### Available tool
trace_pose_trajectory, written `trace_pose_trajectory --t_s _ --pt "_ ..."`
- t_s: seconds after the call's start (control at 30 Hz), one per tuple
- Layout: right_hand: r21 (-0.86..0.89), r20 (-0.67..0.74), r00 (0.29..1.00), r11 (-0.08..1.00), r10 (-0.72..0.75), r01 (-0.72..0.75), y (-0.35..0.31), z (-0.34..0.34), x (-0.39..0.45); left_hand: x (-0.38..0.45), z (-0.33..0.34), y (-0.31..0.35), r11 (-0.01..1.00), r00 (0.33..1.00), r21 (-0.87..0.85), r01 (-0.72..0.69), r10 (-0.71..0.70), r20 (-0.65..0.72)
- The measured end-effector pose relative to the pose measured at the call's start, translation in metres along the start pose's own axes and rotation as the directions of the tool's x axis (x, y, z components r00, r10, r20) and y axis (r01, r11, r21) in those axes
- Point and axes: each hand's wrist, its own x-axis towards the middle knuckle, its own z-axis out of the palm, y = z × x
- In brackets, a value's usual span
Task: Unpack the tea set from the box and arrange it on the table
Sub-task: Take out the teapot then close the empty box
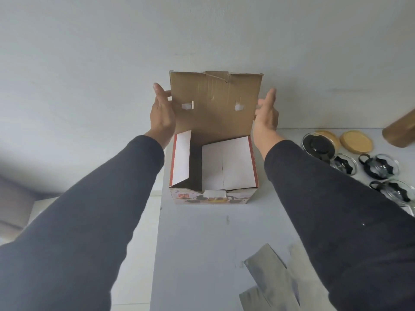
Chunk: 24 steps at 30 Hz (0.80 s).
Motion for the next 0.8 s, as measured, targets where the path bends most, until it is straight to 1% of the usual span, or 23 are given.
trace_pose_trajectory --t_s 0.1,0.17,0.23,0.3,0.37,0.47,0.53,0.6,0.7,0.8 --pt "0.0 -0.024 0.999 0.999 -0.043 0.043 -0.003 -0.012 -0.015 -0.019 -0.009 0.0 0.997 0.998 -0.046 -0.056 0.057 0.02" --pt "-0.007 -0.053 0.997 0.998 -0.057 0.057 -0.001 -0.023 -0.029 -0.031 -0.015 -0.006 0.998 0.999 -0.051 -0.048 0.049 0.017" --pt "-0.015 -0.07 0.995 0.998 -0.064 0.063 0.006 -0.035 -0.043 -0.045 -0.024 -0.015 0.999 0.999 -0.021 -0.038 0.039 0.03" --pt "-0.037 -0.071 0.995 0.997 -0.068 0.065 0.017 -0.047 -0.058 -0.063 -0.034 -0.024 0.995 0.993 0.044 -0.087 0.083 0.085" --pt "-0.098 -0.056 0.996 0.993 -0.069 0.063 0.029 -0.058 -0.071 -0.08 -0.044 -0.034 0.984 0.978 0.097 -0.153 0.136 0.155" --pt "-0.178 -0.019 0.999 0.983 -0.048 0.043 0.05 -0.07 -0.091 -0.098 -0.054 -0.051 0.965 0.967 0.201 -0.166 0.119 0.227" --pt "-0.243 -0.026 0.998 0.969 -0.051 0.043 0.062 -0.076 -0.103 -0.107 -0.059 -0.063 0.909 0.942 0.317 -0.271 0.184 0.279" --pt "-0.311 0.009 0.997 0.947 -0.08 0.079 0.071 -0.081 -0.111 -0.114 -0.064 -0.074 0.837 0.907 0.392 -0.381 0.256 0.335" --pt "-0.441 0.149 0.976 0.873 -0.156 0.207 0.076 -0.085 -0.121 -0.124 -0.069 -0.082 0.785 0.869 0.411 -0.463 0.311 0.385" --pt "-0.613 0.259 0.932 0.703 -0.252 0.361 0.077 -0.086 -0.126 -0.126 -0.07 -0.087 0.717 0.835 0.441 -0.54 0.392 0.385"
